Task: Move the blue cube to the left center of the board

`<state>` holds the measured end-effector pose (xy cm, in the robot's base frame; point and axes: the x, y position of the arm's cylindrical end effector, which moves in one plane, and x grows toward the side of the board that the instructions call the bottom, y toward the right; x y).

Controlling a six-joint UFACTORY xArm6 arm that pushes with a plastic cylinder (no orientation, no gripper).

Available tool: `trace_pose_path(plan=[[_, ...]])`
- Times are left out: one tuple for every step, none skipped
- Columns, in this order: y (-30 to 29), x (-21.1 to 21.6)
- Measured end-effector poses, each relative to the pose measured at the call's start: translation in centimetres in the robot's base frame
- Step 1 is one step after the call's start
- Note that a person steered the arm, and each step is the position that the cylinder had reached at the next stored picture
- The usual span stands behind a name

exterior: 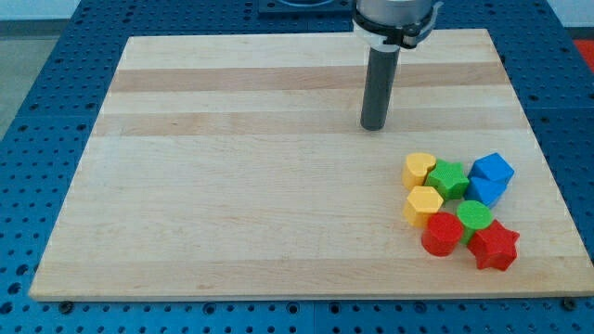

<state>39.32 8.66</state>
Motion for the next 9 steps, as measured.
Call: trace_pose_path(plan=[[0.0,0.1],[0.3,0.3],[1.5,0.5],[4.0,0.6],[7.9,0.6],[12.3,0.8],[16.5,2.0],[19.0,3.7],[19.4,5.7]])
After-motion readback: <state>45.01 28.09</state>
